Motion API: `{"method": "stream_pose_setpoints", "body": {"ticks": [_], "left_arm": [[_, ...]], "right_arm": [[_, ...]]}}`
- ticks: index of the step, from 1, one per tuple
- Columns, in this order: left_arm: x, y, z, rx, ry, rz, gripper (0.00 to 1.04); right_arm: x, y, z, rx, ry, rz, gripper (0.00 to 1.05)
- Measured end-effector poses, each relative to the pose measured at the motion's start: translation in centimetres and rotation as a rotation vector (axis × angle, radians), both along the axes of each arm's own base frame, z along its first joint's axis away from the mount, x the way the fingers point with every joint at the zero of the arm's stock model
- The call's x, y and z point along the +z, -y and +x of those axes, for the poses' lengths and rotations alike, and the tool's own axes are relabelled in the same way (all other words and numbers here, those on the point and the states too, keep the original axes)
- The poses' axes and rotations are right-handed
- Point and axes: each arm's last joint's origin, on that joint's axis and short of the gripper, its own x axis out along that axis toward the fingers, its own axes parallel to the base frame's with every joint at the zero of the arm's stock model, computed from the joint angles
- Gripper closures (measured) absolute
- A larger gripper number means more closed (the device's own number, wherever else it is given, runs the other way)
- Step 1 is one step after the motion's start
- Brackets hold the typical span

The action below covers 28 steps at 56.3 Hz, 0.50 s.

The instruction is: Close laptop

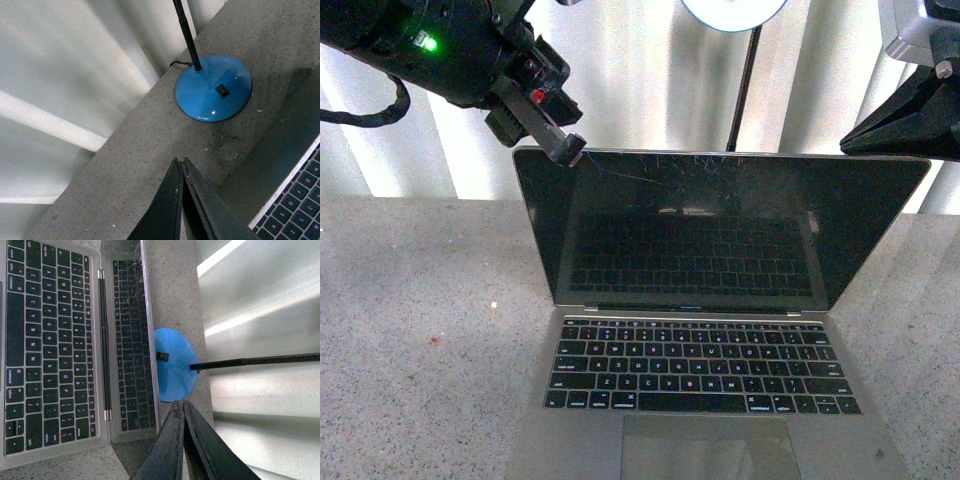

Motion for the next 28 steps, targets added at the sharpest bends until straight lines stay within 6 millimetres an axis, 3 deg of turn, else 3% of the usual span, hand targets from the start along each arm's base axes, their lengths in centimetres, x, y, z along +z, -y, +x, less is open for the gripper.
{"method": "stream_pose_setpoints", "body": {"ticks": [28], "left_arm": [[-0.73, -0.06, 0.08, -0.002, -0.064, 0.006, 1.01]], "right_arm": [[-0.70, 0.35, -0.26, 0.032, -0.044, -0.006, 1.02]]}}
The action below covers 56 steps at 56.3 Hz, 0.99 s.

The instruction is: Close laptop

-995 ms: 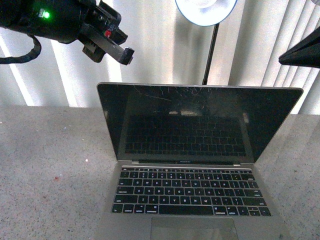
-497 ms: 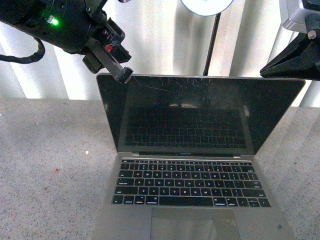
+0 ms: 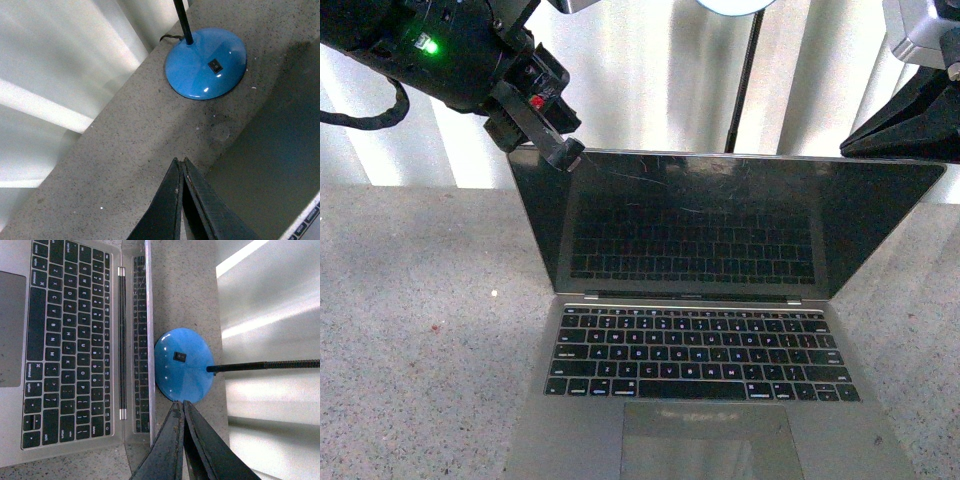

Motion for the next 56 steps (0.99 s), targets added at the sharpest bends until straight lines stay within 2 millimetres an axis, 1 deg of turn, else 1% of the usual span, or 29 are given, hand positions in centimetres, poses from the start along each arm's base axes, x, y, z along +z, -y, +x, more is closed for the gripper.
{"method": "stream_pose_setpoints", "body": {"ticks": [22, 32, 56], "left_arm": [[-0.7, 0.3, -1.0, -0.038, -0.060, 0.017, 1.01], [-0.6, 0.7, -1.4, -0.064, -0.071, 0.026, 1.01], [-2.0, 1.0, -2.6, -0.088, -0.122, 0.044, 1.01]], "right_arm": [[-0.8, 1.0, -0.8, 0.023, -0.048, -0.071, 1.02], [-1.0, 1.0, -1.1, 0.046, -0.062, -0.100, 1.02], [-2.2, 0.7, -1.8, 0.087, -0.089, -0.148, 1.02]]}}
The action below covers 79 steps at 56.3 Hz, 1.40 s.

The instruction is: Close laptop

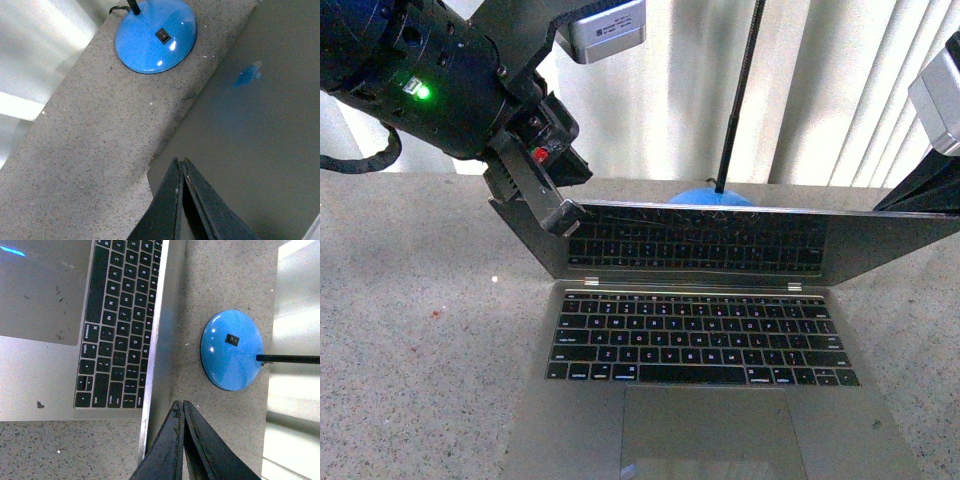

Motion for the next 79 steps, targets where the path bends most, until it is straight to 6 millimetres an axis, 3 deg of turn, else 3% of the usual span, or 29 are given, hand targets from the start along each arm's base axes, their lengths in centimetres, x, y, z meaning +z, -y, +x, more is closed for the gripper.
{"method": "stream_pose_setpoints", "body": {"ticks": [79], "left_arm": [[-3.5, -0.5, -2.1, -0.026, -0.101, 0.016, 1.01]], "right_arm": [[-2.8, -0.8, -1.9, 0.098, -0.055, -0.095, 1.02]]}}
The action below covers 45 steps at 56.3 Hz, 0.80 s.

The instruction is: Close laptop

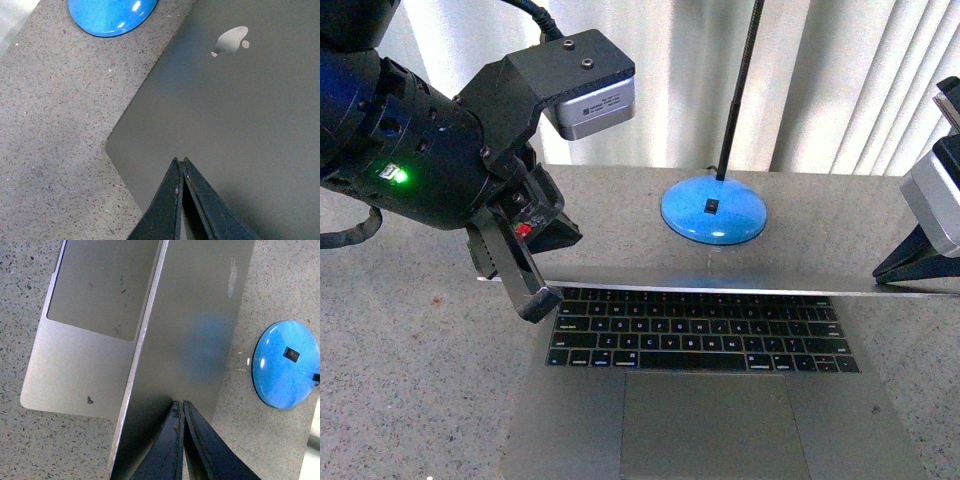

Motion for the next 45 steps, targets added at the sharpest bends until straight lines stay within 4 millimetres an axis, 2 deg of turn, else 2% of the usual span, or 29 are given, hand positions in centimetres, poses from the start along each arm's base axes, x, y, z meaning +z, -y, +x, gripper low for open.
{"method": "stream_pose_setpoints", "body": {"ticks": [45], "left_arm": [[-1.8, -0.2, -0.8, -0.005, -0.028, -0.014, 1.01]], "right_arm": [[-1.7, -0.1, -0.4, 0.010, -0.026, -0.023, 1.02]]}}
